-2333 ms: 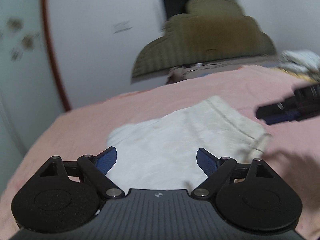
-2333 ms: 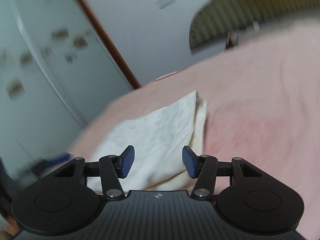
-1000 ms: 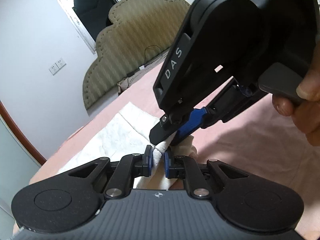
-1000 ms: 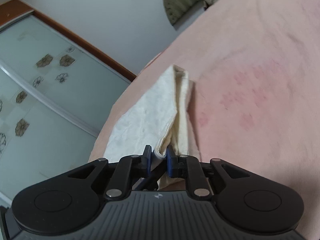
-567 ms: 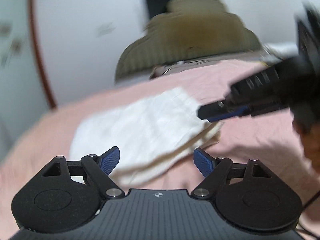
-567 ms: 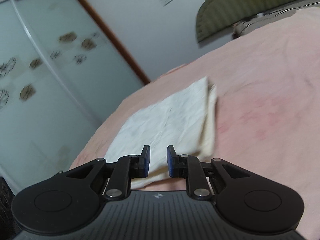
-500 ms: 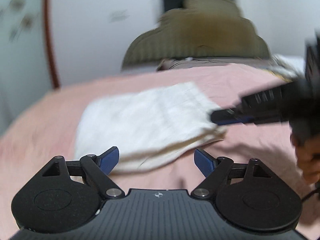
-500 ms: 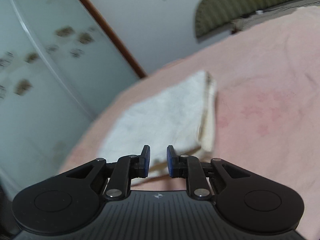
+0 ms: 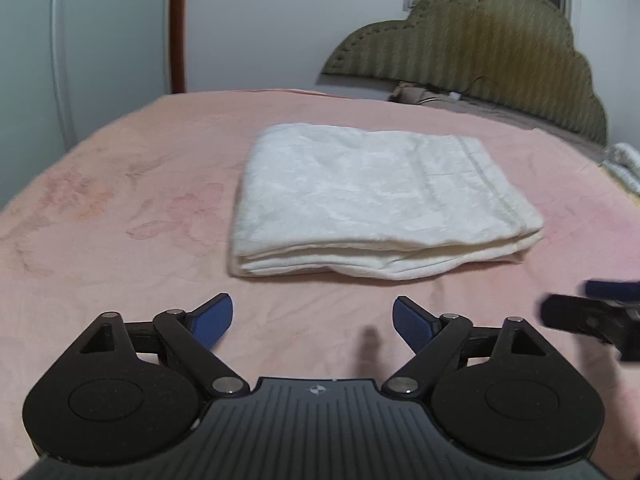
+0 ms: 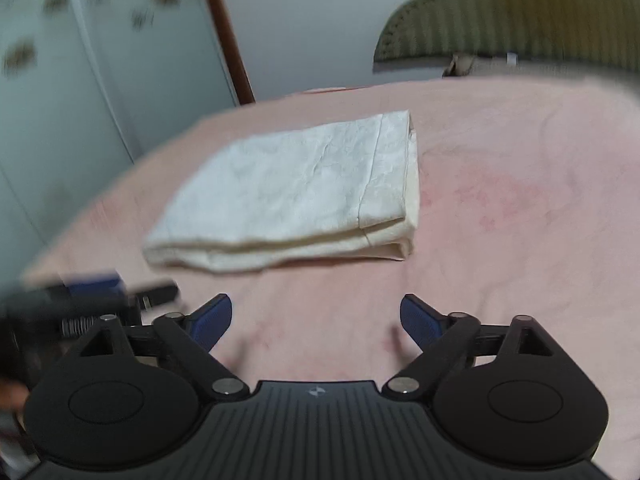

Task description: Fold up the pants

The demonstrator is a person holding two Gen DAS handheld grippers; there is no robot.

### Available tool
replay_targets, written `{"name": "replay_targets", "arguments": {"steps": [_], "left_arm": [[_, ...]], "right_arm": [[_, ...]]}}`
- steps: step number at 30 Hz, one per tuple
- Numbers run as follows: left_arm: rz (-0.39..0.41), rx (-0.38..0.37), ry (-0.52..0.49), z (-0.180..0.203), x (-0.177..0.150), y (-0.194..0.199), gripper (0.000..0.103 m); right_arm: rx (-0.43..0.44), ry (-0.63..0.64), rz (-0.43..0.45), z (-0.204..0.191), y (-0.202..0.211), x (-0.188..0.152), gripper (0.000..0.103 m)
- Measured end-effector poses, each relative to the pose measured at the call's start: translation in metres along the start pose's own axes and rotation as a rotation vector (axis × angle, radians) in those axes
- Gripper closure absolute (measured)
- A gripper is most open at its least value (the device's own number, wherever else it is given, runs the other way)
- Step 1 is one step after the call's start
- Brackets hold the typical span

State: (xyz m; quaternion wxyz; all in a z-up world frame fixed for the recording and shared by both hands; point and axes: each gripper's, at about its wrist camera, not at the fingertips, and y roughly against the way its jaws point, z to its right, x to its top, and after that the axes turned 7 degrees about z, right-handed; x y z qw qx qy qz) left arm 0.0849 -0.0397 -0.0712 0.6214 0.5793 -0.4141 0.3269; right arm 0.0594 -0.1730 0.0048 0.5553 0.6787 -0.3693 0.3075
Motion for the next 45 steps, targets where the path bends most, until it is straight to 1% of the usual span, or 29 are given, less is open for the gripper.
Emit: {"name": "replay_targets", "arguments": {"steps": [1, 2, 3, 4, 5, 6, 7, 8, 9, 10, 11, 12, 13, 14, 15, 18, 20, 22, 29, 35, 39, 42, 45], "left_arm": [[0.002, 0.026, -0.015, -0.001, -0.001, -0.002, 0.011], [0.003, 0.054, -0.024, -0.002, -0.002, -0.002, 0.01], [0.003, 0.075, -0.025, -0.004, -0.003, -0.003, 0.009], [0.0, 0.089, -0.019, -0.006, -0.005, -0.004, 0.008], [-0.007, 0.096, -0.009, -0.009, -0.006, -0.006, 0.008], [-0.02, 0.101, 0.0, -0.01, -0.007, -0.008, 0.008], [-0.034, 0.105, 0.007, -0.011, -0.008, -0.01, 0.008], [-0.041, 0.107, 0.009, -0.011, -0.009, -0.012, 0.008], [-0.04, 0.108, 0.003, -0.009, -0.011, -0.013, 0.008], [-0.034, 0.111, -0.007, -0.007, -0.012, -0.013, 0.007], [-0.029, 0.113, -0.02, -0.004, -0.013, -0.014, 0.006], [-0.026, 0.113, -0.031, -0.002, -0.014, -0.014, 0.006], [-0.023, 0.111, -0.041, 0.0, -0.015, -0.015, 0.005], [-0.021, 0.108, -0.052, 0.002, -0.016, -0.015, 0.005], [-0.018, 0.107, -0.064, 0.004, -0.017, -0.015, 0.004], [-0.015, 0.109, -0.075, 0.006, -0.019, -0.016, 0.003], [-0.016, 0.104, -0.061, 0.004, -0.019, -0.016, 0.002], [-0.023, 0.097, -0.042, 0.001, -0.02, -0.016, 0.001], [-0.03, 0.09, -0.019, -0.003, -0.021, -0.016, 0.0], [-0.032, 0.098, -0.028, -0.002, -0.021, -0.016, 0.0], [-0.03, 0.116, -0.014, -0.006, -0.023, -0.011, 0.0], [-0.037, 0.112, -0.002, -0.008, -0.023, -0.012, 0.0], [-0.035, 0.122, -0.019, -0.006, -0.024, -0.012, 0.0]], "right_arm": [[-0.012, 0.032, 0.007, -0.008, 0.008, 0.002, 0.011], [0.009, 0.025, 0.018, -0.013, 0.02, 0.007, 0.011], [0.095, -0.05, 0.029, -0.013, 0.033, 0.016, 0.01], [0.258, -0.181, 0.038, -0.006, 0.045, 0.023, 0.007], [0.463, -0.333, 0.041, 0.004, 0.052, 0.027, 0.003], [0.695, -0.499, 0.049, 0.014, 0.053, 0.029, 0.0], [0.831, -0.604, 0.072, 0.021, 0.051, 0.028, 0.0], [0.867, -0.641, 0.096, 0.025, 0.049, 0.028, 0.0], [0.801, -0.602, 0.117, 0.025, 0.047, 0.029, 0.0], [0.661, -0.526, 0.121, 0.022, 0.045, 0.029, 0.0], [0.47, -0.436, 0.107, 0.017, 0.038, 0.027, 0.0], [0.309, -0.355, 0.091, 0.011, 0.03, 0.024, 0.0], [0.176, -0.265, 0.084, 0.005, 0.019, 0.017, 0.0], [0.105, -0.199, 0.087, 0.001, 0.011, 0.011, 0.0], [0.069, -0.155, 0.09, 0.0, 0.003, 0.004, 0.0], [0.022, -0.078, 0.086, -0.004, -0.013, -0.007, 0.0], [-0.029, -0.009, 0.091, -0.009, -0.019, -0.012, 0.0], [-0.054, 0.021, 0.084, -0.01, -0.025, -0.014, 0.0], [-0.063, 0.012, 0.03, -0.008, -0.037, -0.025, 0.0], [-0.082, 0.034, 0.028, -0.012, -0.039, -0.03, 0.0], [-0.141, 0.047, 0.04, -0.007, -0.036, -0.03, 0.0], [-0.151, 0.007, 0.001, 0.005, -0.041, -0.031, 0.0], [-0.176, 0.05, -0.011, -0.001, -0.045, -0.032, 0.0]]}}
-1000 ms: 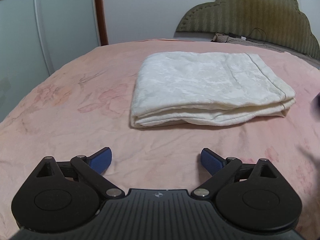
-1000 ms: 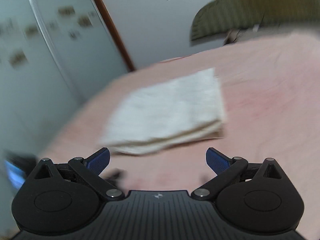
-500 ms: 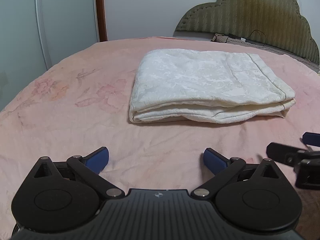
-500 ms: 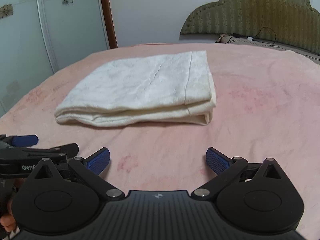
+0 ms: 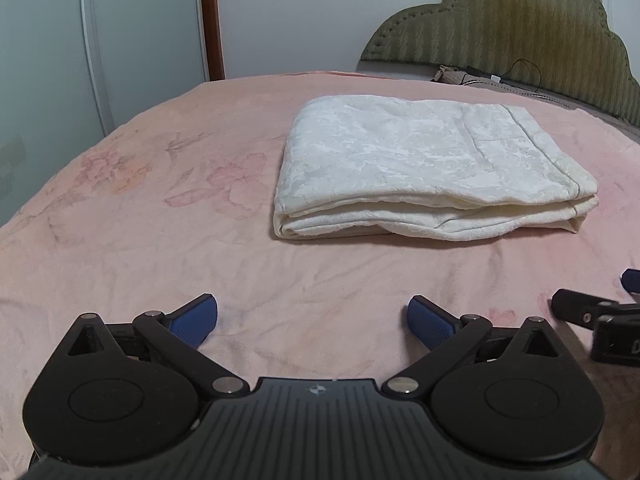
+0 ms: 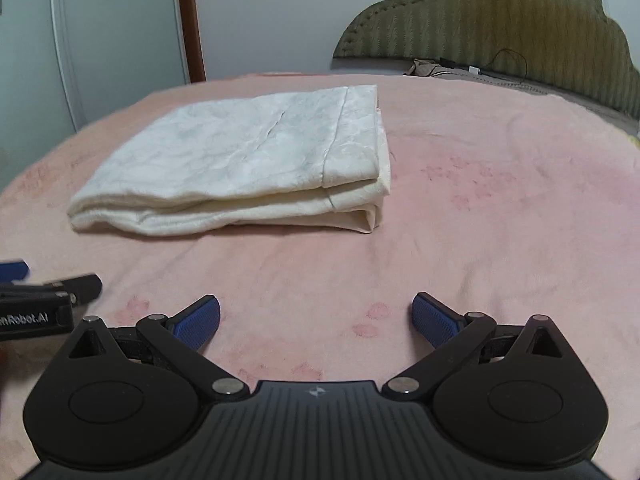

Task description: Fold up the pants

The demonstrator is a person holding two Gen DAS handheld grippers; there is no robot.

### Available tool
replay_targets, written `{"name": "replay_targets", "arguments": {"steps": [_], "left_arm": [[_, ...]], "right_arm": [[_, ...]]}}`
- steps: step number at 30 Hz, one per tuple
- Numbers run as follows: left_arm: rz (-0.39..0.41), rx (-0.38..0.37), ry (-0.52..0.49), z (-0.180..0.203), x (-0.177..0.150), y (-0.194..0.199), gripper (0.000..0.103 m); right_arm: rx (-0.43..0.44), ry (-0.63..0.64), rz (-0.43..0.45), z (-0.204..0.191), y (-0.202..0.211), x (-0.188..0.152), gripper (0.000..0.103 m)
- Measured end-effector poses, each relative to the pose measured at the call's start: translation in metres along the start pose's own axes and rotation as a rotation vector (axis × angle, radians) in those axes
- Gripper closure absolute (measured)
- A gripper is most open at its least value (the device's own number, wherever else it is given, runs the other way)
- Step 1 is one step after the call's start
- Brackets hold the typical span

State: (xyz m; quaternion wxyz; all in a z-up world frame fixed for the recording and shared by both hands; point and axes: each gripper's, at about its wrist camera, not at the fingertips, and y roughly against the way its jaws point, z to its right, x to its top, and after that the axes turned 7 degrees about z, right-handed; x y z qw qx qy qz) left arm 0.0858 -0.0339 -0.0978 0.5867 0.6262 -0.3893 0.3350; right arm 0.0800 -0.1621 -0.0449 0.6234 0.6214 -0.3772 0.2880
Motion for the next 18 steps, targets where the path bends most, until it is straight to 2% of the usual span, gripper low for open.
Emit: {"name": "replay_targets", "arguments": {"steps": [18], "left_arm": [[-0.004, -0.004, 0.013, -0.001, -0.0004, -0.0016, 0.0]], "right_arm": [[0.002, -0.002, 0.0, 0.001, 0.0002, -0.0008, 0.0]]}}
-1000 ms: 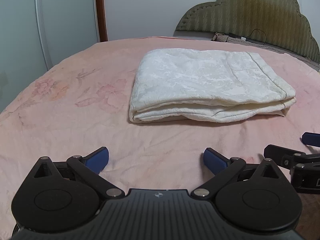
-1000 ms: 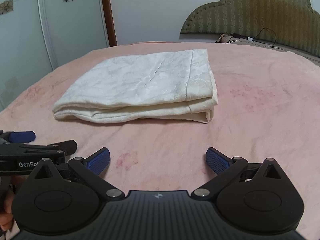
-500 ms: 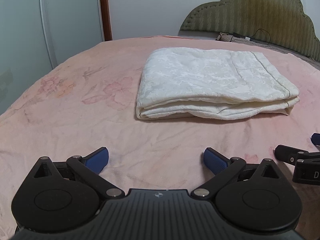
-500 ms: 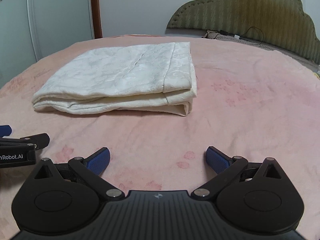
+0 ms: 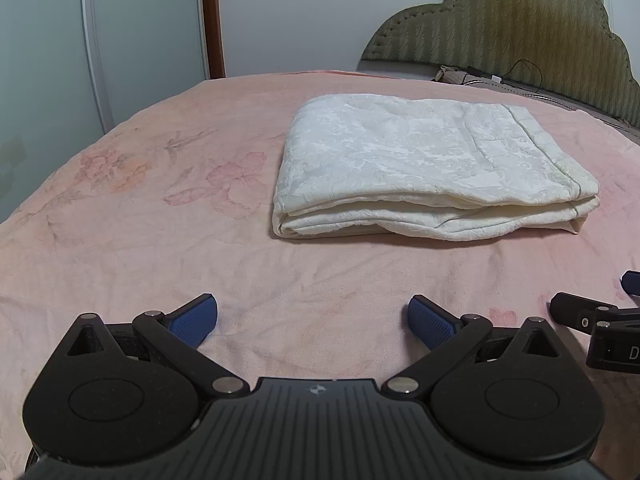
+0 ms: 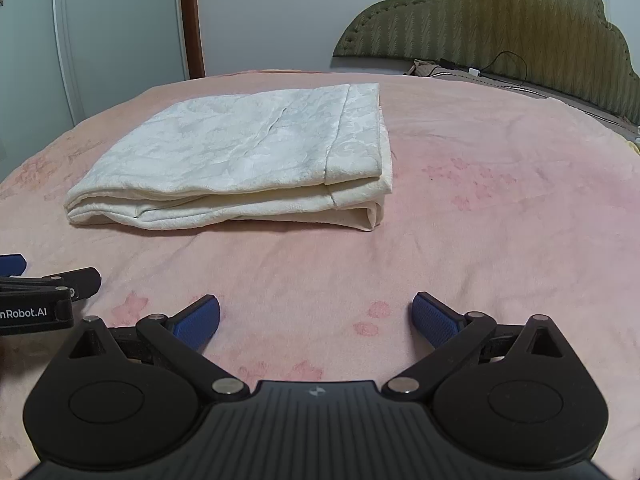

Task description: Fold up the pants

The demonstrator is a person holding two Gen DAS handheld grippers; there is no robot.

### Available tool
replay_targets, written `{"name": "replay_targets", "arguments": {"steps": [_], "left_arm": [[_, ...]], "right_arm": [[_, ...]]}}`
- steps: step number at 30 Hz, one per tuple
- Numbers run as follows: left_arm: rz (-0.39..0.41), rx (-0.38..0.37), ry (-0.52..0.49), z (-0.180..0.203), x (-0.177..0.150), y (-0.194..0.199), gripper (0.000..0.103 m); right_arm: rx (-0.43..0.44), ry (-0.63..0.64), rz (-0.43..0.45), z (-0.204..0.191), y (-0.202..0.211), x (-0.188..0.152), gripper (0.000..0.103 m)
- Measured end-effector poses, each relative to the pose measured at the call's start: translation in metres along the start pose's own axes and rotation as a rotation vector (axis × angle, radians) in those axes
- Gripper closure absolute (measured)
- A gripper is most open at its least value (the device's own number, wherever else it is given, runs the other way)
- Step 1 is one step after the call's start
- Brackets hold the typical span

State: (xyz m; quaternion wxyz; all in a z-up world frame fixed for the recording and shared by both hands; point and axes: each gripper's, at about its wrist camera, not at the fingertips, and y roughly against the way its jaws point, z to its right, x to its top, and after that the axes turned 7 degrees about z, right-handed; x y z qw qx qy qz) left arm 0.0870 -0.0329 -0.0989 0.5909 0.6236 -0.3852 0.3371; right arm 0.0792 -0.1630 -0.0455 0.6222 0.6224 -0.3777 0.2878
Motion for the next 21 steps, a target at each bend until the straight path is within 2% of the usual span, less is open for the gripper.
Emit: {"name": "replay_targets", "arguments": {"steps": [21], "left_arm": [[-0.002, -0.004, 0.008, -0.0005, -0.0004, -0.0002, 0.0]], "right_arm": [[0.0, 0.001, 0.0, 0.0002, 0.0005, 0.0001, 0.0]]}}
